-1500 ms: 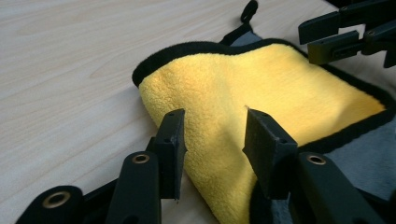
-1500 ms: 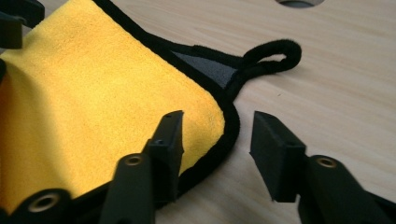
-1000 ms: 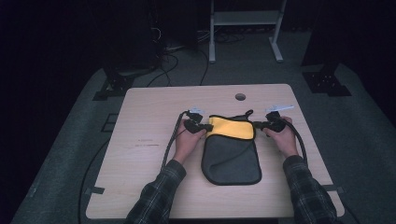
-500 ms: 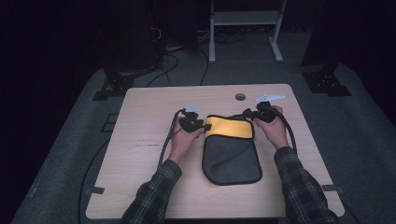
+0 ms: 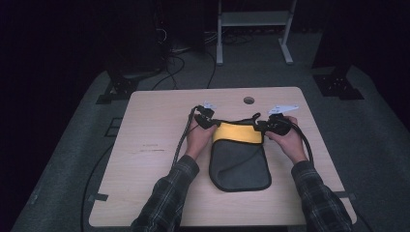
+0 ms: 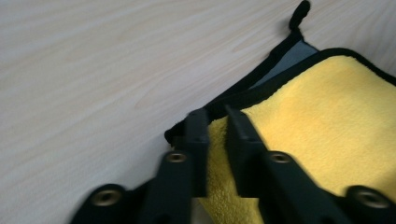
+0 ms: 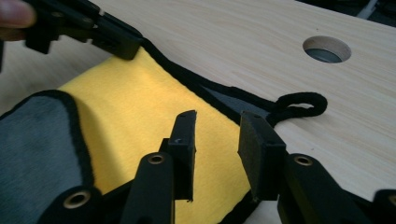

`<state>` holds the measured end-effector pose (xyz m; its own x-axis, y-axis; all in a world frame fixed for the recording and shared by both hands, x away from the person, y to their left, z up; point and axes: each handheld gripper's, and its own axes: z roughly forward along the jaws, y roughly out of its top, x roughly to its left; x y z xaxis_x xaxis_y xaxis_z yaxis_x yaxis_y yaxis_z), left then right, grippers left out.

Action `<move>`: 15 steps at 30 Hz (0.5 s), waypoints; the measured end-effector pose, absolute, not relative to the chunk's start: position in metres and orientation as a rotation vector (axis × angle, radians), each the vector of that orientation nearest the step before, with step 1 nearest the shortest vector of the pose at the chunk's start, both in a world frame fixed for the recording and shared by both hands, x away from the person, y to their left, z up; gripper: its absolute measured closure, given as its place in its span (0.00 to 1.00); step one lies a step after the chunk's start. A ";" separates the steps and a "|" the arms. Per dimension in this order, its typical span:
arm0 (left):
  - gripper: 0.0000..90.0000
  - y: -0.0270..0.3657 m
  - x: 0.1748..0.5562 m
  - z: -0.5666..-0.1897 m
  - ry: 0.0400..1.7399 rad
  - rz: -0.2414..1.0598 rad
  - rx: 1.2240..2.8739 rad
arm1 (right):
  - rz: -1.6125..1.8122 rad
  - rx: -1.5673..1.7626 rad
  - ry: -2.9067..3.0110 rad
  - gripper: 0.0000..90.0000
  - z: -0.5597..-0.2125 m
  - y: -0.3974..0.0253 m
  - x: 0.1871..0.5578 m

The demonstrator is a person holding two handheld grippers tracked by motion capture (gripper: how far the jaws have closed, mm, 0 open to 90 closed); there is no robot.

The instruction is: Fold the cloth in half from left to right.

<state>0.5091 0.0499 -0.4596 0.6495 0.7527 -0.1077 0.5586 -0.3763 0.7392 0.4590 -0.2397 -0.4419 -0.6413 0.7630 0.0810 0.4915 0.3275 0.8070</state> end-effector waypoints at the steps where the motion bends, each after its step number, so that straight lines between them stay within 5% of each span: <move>1: 0.95 0.051 0.509 -0.461 1.026 0.308 2.077 | 1.228 1.109 2.287 0.70 -0.442 -0.240 0.456; 15: 0.97 0.083 0.507 -0.465 1.094 0.227 1.977 | 1.308 0.903 2.444 0.61 -0.445 -0.190 0.428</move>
